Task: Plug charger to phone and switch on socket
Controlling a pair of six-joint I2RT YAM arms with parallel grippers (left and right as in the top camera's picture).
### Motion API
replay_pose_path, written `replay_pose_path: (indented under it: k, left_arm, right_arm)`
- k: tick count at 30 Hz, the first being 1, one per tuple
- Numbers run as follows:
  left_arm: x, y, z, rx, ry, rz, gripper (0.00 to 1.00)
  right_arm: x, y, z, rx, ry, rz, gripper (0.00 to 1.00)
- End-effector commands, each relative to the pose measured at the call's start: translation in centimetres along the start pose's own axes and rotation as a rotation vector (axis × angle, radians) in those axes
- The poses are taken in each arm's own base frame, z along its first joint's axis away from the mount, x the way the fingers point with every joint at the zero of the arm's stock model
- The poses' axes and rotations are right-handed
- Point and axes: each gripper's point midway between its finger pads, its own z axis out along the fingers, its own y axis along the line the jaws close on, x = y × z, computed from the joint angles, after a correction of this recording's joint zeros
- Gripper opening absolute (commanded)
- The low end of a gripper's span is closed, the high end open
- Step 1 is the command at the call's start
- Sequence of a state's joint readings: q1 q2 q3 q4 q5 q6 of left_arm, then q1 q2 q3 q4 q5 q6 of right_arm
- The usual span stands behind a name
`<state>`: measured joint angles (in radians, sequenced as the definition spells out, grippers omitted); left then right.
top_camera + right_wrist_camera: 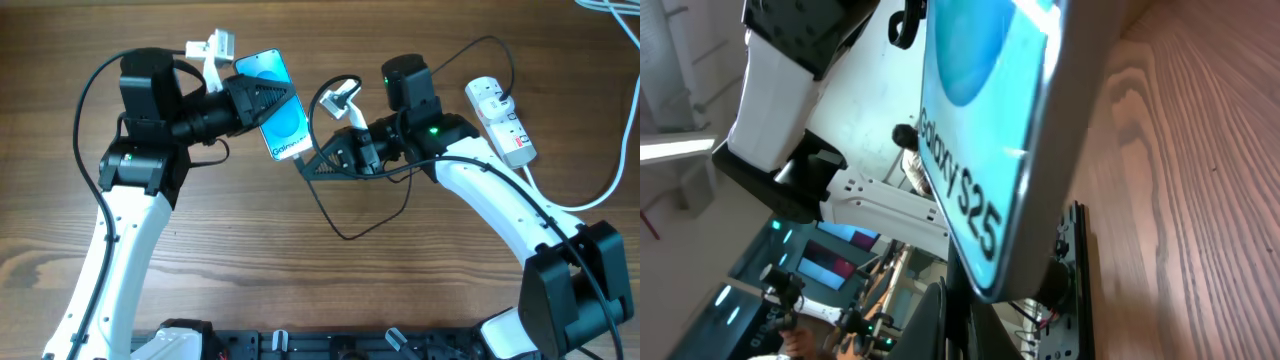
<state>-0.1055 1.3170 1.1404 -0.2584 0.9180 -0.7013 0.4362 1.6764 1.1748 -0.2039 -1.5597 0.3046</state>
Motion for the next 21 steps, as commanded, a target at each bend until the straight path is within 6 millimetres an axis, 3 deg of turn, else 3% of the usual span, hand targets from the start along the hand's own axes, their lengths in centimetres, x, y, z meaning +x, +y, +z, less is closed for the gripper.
replay_pose_path:
  k: [1,21]
  left_arm:
    - [-0.3,-0.8,-0.2,0.013,-0.016,0.024,0.04]
    - [0.2,-1.6,-0.2,0.056,0.016,-0.012,0.04]
  right_arm:
    - [0.4,1.4,0.1,-0.062,0.024,-0.004,0.04]
    - [-0.7,1.9,0.1,-0.058,0.032,0.009,0.04]
